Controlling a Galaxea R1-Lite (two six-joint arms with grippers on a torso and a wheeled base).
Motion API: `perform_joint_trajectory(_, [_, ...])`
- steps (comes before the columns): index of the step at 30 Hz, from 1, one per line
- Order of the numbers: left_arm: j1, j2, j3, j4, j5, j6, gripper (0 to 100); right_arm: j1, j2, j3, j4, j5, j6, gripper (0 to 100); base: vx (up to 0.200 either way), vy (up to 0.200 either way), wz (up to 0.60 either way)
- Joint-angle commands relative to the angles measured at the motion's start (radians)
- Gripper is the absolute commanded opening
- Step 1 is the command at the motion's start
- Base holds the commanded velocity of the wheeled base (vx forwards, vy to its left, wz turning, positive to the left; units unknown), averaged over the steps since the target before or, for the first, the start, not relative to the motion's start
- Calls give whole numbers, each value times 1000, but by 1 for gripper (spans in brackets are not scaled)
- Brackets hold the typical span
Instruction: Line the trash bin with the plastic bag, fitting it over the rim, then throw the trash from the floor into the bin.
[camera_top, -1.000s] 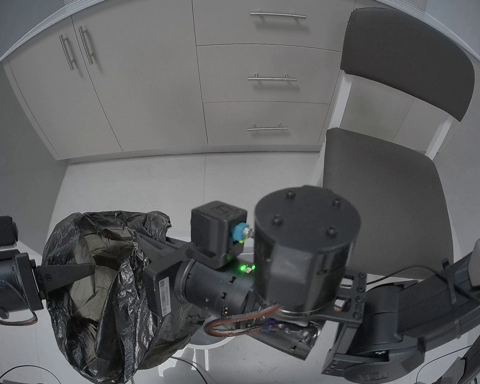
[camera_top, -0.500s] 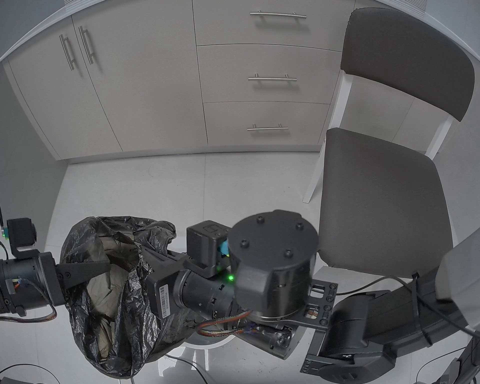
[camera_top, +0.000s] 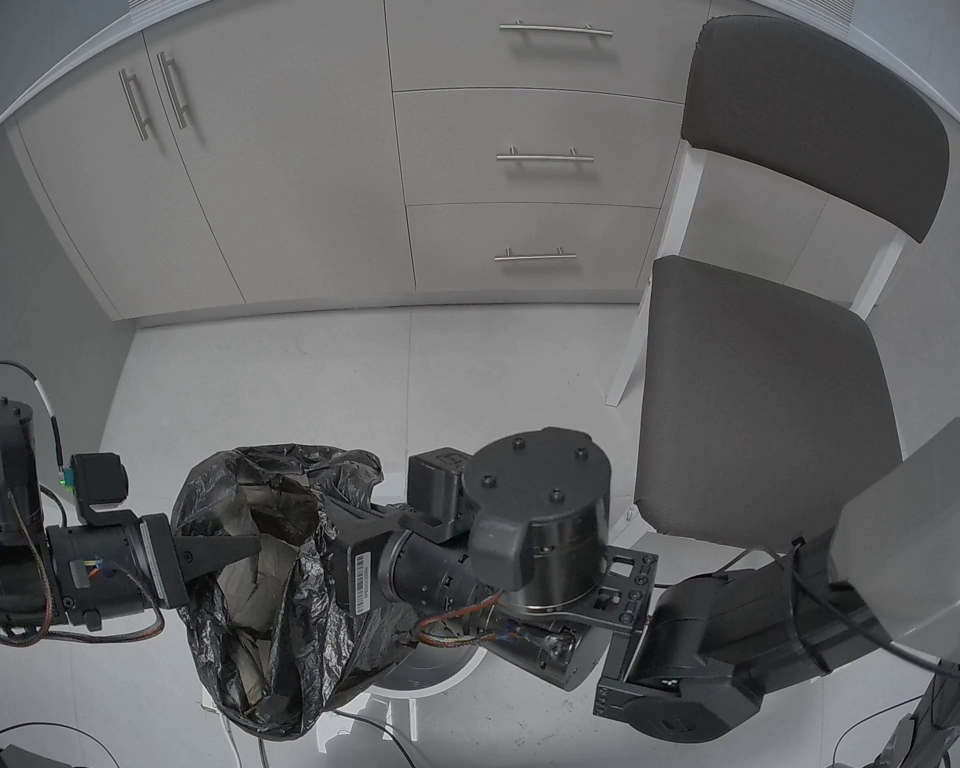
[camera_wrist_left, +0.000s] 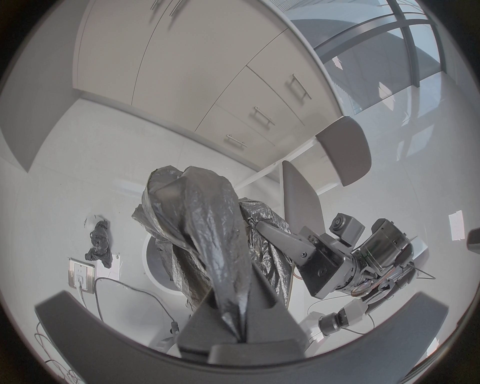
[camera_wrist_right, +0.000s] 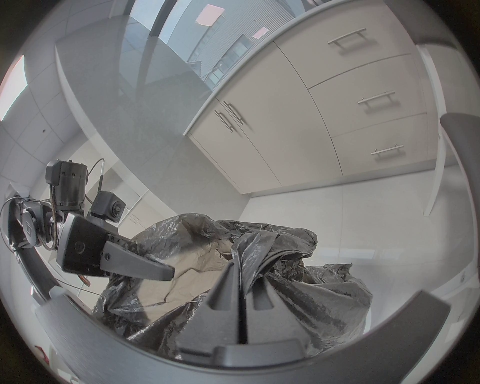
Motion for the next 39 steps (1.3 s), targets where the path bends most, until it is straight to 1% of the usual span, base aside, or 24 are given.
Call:
perform_joint_trajectory(1, [-1,60,15,-4,0,0,0,-4,24,1,0,2,26,0,0,0,0])
perform_joint_trajectory(7, [-1,83,28,-21,0,-1,0,-6,45,3,2,2,43,0,0,0,0])
perform_joint_trajectory(15, [1,140,31,-29,0,2,0,-6,74,13,2,2,86,0,0,0,0])
perform_joint_trajectory(20, [4,181,53,-119,0,3,0,-35,114,3,0,4,95,0,0,0,0])
perform_joint_trajectory(23, [4,202,54,-141,0,3,0,-45,122,-2,0,4,93,0,0,0,0])
perform_joint_trajectory(26, [4,291,51,-191,3,5,0,-70,146,-8,0,4,95,0,0,0,0])
perform_joint_trajectory(31, [-4,399,58,-302,34,3,0,-95,158,-5,0,4,97,0,0,0,0])
perform_joint_trajectory(35, [-12,457,58,-337,45,2,0,-119,168,-8,0,4,93,0,0,0,0])
perform_joint_trajectory(39, [-15,503,53,-372,52,2,0,-138,178,-10,0,19,93,0,0,0,0])
